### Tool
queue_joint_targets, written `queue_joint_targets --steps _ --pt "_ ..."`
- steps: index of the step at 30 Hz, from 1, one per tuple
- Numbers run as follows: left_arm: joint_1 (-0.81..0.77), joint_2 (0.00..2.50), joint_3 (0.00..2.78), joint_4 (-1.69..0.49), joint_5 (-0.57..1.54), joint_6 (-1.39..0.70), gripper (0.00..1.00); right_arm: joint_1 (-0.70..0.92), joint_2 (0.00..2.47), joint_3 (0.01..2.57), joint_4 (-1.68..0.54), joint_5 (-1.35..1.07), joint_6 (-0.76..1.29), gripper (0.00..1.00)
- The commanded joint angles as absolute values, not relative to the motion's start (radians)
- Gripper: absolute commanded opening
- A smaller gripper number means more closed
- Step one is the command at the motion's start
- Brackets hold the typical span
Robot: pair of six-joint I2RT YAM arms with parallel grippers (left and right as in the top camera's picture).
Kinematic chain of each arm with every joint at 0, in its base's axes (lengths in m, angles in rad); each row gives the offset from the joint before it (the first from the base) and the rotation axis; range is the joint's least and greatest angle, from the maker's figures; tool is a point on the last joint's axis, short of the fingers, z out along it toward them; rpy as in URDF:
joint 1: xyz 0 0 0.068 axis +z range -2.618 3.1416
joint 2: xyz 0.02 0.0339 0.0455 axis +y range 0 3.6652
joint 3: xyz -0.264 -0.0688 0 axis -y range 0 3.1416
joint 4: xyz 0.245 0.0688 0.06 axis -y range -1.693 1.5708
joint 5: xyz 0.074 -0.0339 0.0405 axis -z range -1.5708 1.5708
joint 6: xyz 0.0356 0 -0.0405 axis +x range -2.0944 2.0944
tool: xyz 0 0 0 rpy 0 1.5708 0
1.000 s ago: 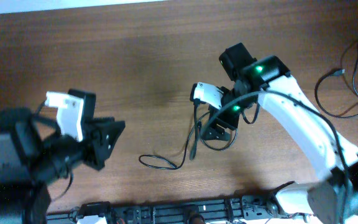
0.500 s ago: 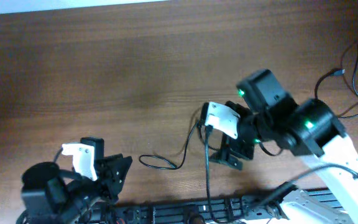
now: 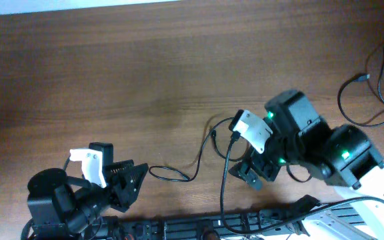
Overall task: Untangle cables
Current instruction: 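Close the right gripper on the black cable strand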
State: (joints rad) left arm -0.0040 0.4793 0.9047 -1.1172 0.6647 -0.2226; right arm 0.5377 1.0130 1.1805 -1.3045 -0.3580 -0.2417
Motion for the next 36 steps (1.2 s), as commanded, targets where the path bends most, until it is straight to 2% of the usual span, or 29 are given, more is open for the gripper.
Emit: queue_joint_targets --steps 1,6,12,20,27,31,36 --pt "0.001 0.468 0.897 -1.113 0.666 -0.223 0.48 0.545 0.923 1.023 -1.201 -0.371 -0.143 1.0" --pt "0.001 0.468 0.897 -1.111 0.666 -0.224 0.49 0.545 0.823 0.788 -0.915 -0.493 -0.147 1.0" --pt "0.001 0.468 0.897 -1.107 0.666 -0.224 0.52 0.545 0.876 0.611 -0.661 -0.643 -0.259 0.99" --pt "0.001 0.468 0.897 -1.021 0.666 -0.3 0.52 0.545 1.114 0.597 -0.532 -0.802 -0.469 0.99" --pt "0.001 0.468 0.897 -1.022 0.666 -0.303 0.53 0.549 1.329 0.597 -0.357 -1.0 -0.489 0.99" --pt "0.001 0.468 0.897 -1.021 0.665 -0.303 0.54 0.616 1.409 0.597 -0.284 -1.037 -0.57 0.99" --pt "0.001 0.468 0.897 -1.022 0.666 -0.303 0.55 0.704 1.449 0.597 -0.16 -1.035 -0.572 0.99"
